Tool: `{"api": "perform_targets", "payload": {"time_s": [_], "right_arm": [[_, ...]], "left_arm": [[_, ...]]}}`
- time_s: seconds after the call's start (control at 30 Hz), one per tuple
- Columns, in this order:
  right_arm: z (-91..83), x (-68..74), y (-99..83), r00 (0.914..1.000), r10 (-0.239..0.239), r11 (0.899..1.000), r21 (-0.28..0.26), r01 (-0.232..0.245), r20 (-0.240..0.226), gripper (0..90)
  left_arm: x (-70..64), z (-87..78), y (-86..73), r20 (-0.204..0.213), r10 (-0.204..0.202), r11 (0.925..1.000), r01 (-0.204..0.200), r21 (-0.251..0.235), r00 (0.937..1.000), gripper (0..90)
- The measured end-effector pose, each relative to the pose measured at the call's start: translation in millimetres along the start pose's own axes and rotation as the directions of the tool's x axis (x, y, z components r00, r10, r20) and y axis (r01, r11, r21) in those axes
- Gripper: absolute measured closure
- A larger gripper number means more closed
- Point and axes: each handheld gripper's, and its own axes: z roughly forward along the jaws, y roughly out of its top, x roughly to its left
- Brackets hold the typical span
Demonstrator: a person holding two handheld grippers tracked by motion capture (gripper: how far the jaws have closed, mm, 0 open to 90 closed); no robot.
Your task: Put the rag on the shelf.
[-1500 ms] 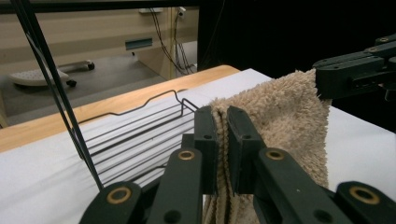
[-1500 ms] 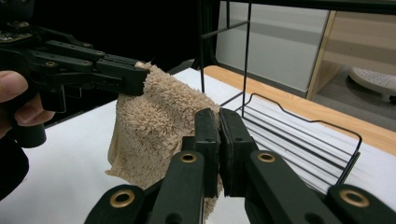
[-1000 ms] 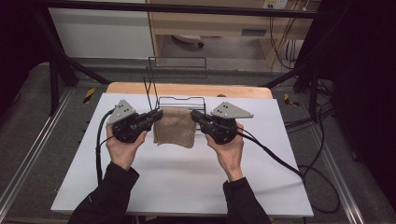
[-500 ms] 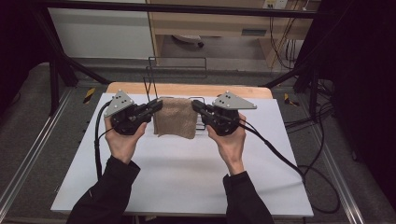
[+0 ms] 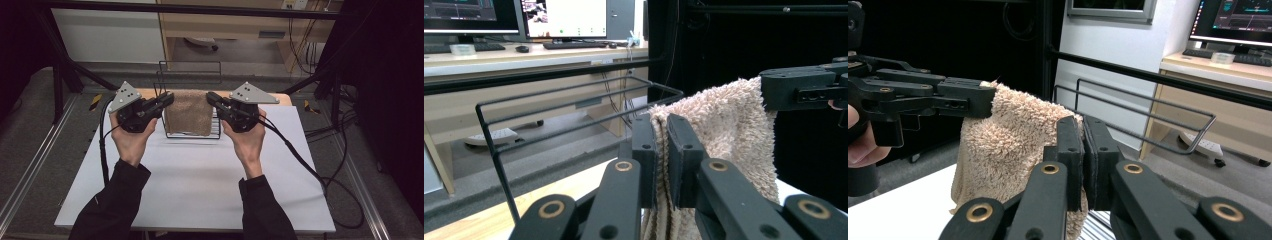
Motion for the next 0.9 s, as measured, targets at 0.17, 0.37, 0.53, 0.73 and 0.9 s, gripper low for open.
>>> {"api": "perform_targets", "payload": {"time_s": [0.17, 0.37, 0.53, 0.73, 0.9], "right_arm": [[1.5, -3.7, 7.5, 0.9999, -0.002, 1.000, -0.012, 0.003, 0.012, 87.3], [3.1, -7.8, 18.5, 0.9996, -0.008, 0.999, -0.031, 0.009, 0.027, 87.3], [5.7, -10.7, 30.0, 0.9990, -0.019, 0.999, -0.048, 0.021, 0.041, 87.3], [9.0, -14.9, 44.6, 0.9982, -0.028, 0.998, -0.063, 0.032, 0.053, 87.3], [12.8, -19.4, 53.8, 0.9975, -0.037, 0.996, -0.073, 0.041, 0.061, 87.3]], "left_arm": [[1.8, 4.1, 8.6, -0.001, -0.003, 0.9999, 0.003, -0.010, 1.0000, 83.5], [4.6, 7.6, 20.3, -0.003, 0.000, 0.9994, 0.000, -0.034, 1.0000, 83.5], [7.1, 9.8, 32.0, -0.010, 0.002, 0.9985, -0.003, -0.054, 1.0000, 83.5], [9.9, 14.0, 43.9, -0.016, -0.002, 0.9975, 0.001, -0.071, 0.9999, 83.5], [14.2, 18.2, 53.8, -0.032, 0.007, 0.9968, -0.010, -0.079, 0.9995, 83.5]]}}
